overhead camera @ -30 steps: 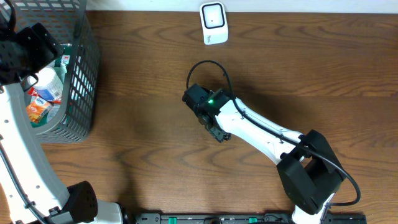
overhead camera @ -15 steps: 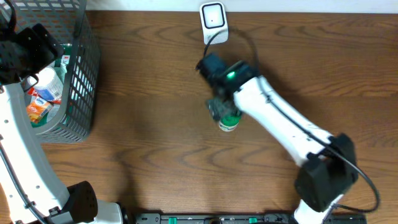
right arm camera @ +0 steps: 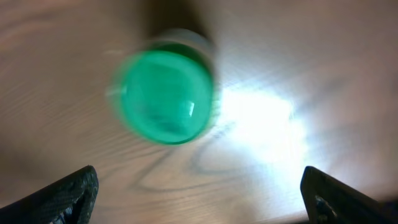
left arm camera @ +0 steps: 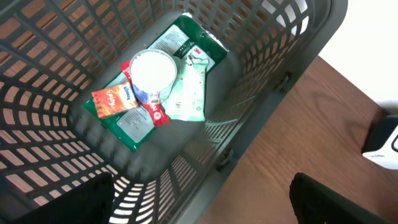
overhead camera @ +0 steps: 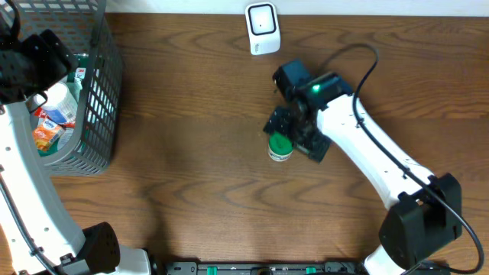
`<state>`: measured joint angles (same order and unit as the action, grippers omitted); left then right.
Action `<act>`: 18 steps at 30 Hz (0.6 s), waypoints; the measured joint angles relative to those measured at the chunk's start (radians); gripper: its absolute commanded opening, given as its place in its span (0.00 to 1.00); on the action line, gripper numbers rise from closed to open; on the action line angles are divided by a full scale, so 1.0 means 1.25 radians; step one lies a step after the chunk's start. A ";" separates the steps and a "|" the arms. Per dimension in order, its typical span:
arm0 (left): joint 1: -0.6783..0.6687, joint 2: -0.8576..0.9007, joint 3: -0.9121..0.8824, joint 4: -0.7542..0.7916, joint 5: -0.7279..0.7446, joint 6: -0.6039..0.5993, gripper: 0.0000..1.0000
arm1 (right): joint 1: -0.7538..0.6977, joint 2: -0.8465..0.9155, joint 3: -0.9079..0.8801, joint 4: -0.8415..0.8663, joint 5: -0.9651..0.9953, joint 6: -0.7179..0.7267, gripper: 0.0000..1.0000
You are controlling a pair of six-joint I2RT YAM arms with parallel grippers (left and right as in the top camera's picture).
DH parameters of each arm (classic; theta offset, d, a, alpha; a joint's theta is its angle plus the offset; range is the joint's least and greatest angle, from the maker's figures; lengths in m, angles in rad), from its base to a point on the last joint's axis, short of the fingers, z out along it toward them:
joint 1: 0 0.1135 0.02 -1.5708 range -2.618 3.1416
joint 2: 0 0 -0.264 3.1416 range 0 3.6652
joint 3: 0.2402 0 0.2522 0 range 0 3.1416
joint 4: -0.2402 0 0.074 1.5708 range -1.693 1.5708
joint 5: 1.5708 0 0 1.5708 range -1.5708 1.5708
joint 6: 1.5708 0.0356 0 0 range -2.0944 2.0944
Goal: Scan the item barcode
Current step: 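Lift the jar to the scanner and rotate its label toward it, then lower the jar onto the table and open the right gripper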
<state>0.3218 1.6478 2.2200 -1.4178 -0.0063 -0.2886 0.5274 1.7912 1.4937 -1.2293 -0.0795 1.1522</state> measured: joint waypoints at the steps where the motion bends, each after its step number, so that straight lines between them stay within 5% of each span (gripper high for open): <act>1: 0.000 0.000 0.000 0.000 0.000 0.000 0.90 | 0.006 0.001 -0.035 0.030 0.001 0.058 0.99; 8: 0.000 0.000 0.000 -0.003 0.000 0.000 0.90 | 0.036 0.002 -0.183 0.349 -0.012 0.221 0.99; 18: 0.000 0.000 -0.001 -0.012 0.000 0.000 0.90 | 0.040 0.002 -0.210 0.338 0.025 0.255 0.99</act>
<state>0.3218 1.6478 2.2192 -1.4322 -0.0063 -0.2886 0.5774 1.7931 1.2308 -0.8070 -0.0483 1.4712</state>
